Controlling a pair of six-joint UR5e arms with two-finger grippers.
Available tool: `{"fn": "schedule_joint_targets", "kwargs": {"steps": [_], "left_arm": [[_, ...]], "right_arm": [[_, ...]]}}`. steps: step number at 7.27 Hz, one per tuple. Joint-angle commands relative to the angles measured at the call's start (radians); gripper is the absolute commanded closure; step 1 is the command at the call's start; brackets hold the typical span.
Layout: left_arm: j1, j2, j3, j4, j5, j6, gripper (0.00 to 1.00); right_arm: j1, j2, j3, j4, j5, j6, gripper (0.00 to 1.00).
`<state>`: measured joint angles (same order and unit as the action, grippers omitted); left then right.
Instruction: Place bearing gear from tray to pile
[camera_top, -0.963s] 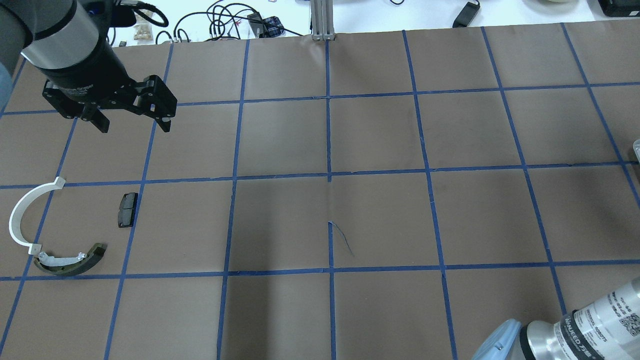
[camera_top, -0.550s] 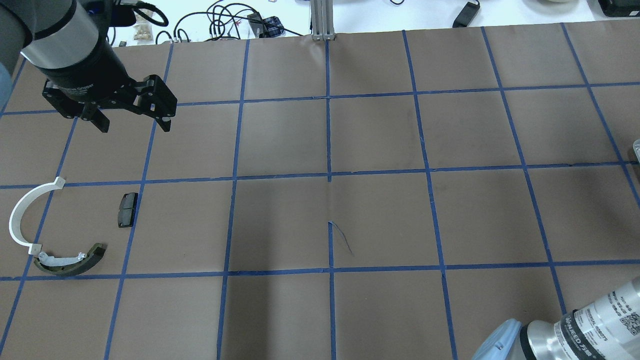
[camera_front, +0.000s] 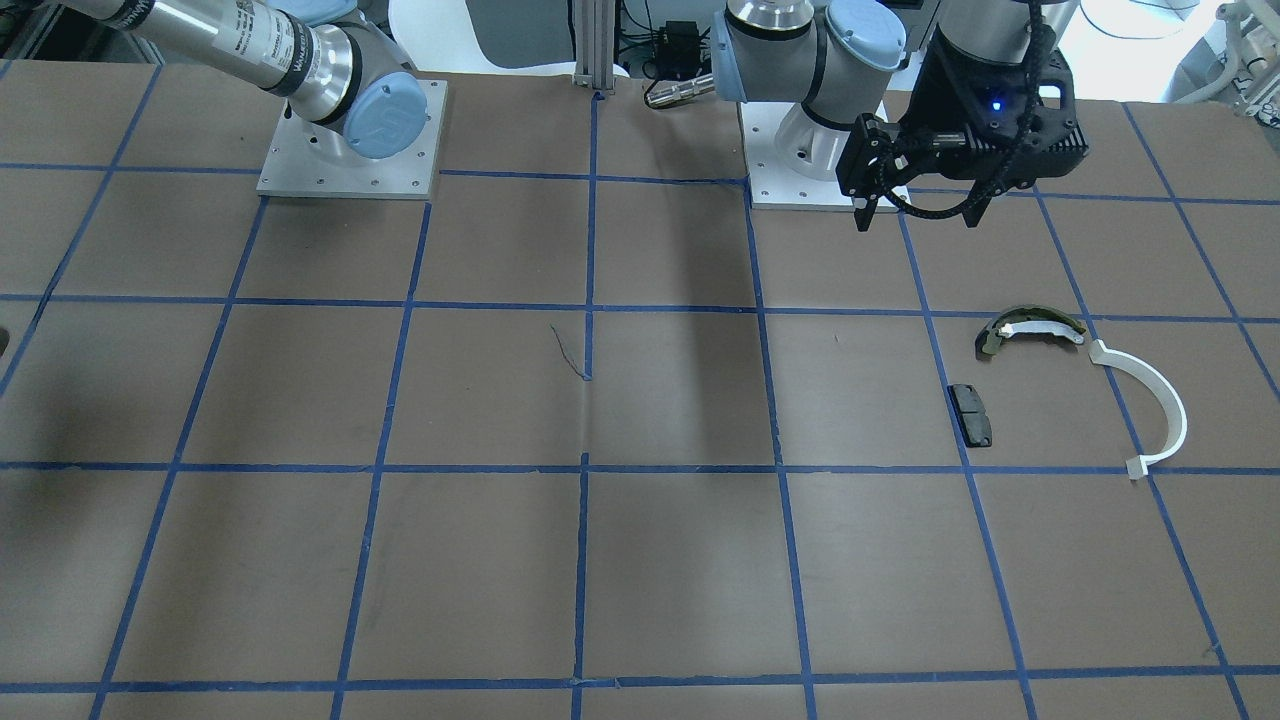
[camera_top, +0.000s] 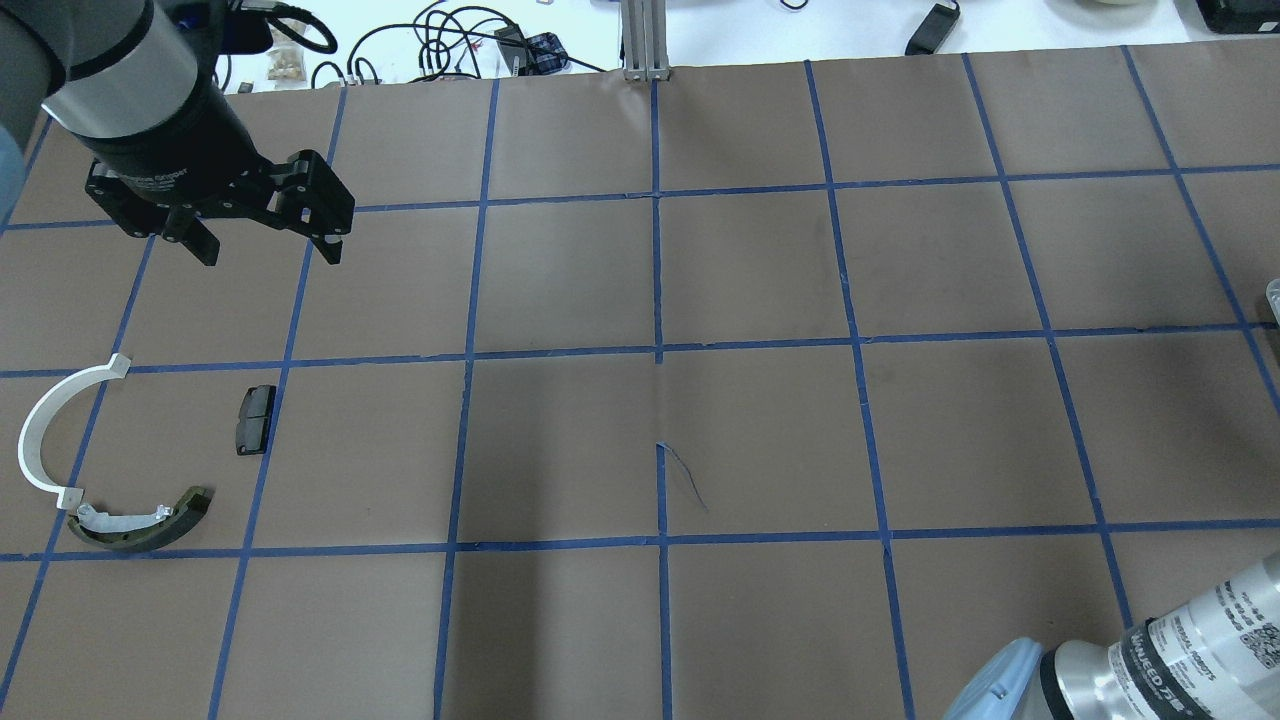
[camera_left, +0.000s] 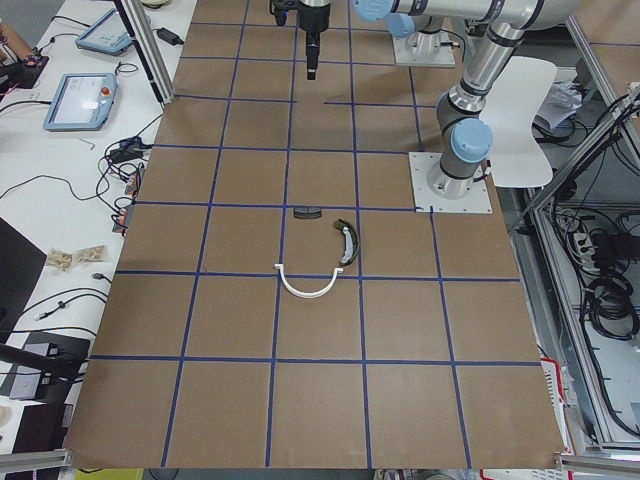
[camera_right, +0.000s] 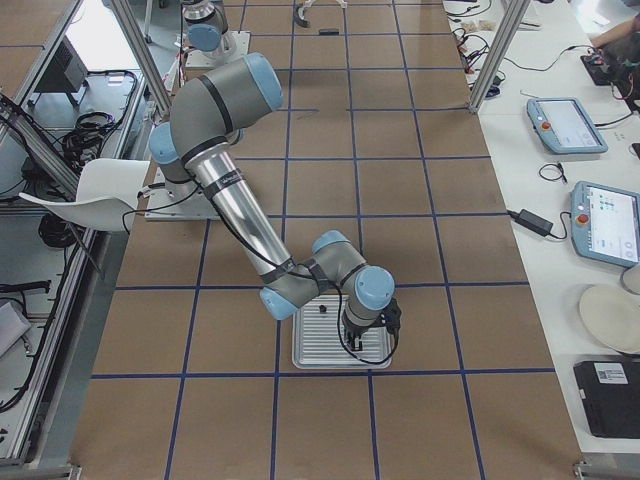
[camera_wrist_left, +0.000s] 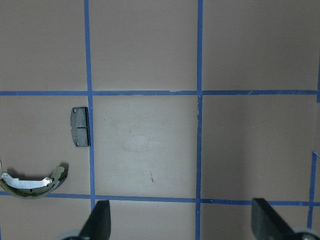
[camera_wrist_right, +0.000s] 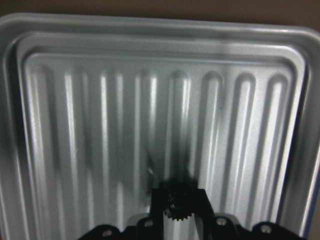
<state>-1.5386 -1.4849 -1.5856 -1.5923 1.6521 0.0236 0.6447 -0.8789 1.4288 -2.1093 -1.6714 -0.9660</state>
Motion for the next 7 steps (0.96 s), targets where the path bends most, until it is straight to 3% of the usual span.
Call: {"fn": "schedule_joint_targets", "kwargs": {"steps": [1,4,6,7], "left_arm": [[0.000,0.000,-0.001,0.000,0.000,-0.001,0.00],[0.000,0.002,-0.001,0.000,0.000,-0.001,0.00],[0.000,0.000,-0.002,0.000,0.000,0.001,0.00],[0.000,0.000,-0.002,0.005,0.000,0.002,0.00]], "right_arm": [[0.001,-0.026,-0.002,0.024,-0.004,-0.002,1.00],[0.067,-0.155,0.006,0.211,0.019,0.073,1.00],[0.250,-0.250,0.021,0.363,0.057,0.300,1.00],[0.312,-0.299,0.045,0.430,0.134,0.416,1.00]]}}
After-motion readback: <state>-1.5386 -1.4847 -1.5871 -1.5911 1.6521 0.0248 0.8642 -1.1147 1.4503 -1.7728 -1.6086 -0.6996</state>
